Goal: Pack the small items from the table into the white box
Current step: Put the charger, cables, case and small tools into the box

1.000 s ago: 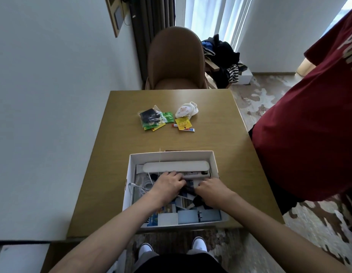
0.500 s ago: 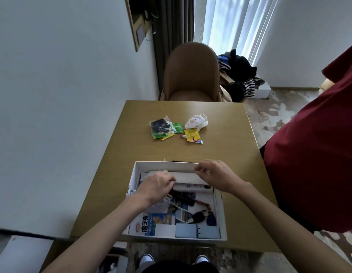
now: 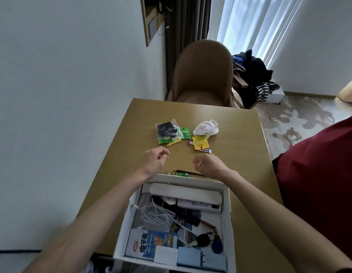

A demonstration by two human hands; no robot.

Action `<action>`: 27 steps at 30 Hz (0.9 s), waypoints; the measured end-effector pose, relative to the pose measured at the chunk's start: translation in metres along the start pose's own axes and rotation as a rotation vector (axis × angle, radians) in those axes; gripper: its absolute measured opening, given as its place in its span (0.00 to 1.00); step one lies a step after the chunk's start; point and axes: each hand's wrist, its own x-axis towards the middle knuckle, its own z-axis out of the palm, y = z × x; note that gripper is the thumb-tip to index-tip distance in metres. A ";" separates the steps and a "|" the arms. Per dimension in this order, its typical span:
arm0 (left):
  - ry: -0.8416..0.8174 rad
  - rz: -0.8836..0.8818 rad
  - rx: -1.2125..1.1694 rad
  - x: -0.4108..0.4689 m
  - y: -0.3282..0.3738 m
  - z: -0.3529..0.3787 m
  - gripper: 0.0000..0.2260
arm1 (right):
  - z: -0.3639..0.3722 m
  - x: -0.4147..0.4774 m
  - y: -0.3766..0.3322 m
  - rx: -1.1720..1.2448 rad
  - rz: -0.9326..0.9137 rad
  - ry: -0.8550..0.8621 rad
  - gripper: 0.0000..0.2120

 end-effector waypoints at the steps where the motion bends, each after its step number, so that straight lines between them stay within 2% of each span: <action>1: -0.059 -0.016 0.018 0.009 -0.005 0.002 0.08 | 0.004 0.009 0.001 -0.052 0.026 -0.042 0.11; 7: -0.382 -0.030 0.195 0.054 -0.030 0.016 0.07 | 0.038 0.054 0.011 -0.332 0.105 -0.297 0.10; 12: -0.629 0.004 0.416 0.073 -0.041 0.036 0.08 | 0.046 0.071 0.014 -0.456 0.066 -0.318 0.06; 16: -0.765 0.115 0.631 0.080 -0.044 0.051 0.10 | 0.040 0.074 0.025 -0.458 0.085 -0.293 0.03; 21: -0.852 0.236 0.844 0.090 -0.044 0.057 0.15 | 0.022 0.068 0.037 -0.184 0.228 -0.093 0.09; 25: -0.852 0.248 0.832 0.087 -0.046 0.057 0.10 | 0.001 0.043 0.032 0.353 0.332 0.205 0.05; 27: -0.819 0.221 0.770 0.083 -0.045 0.053 0.07 | -0.010 0.024 0.022 0.573 0.326 0.283 0.03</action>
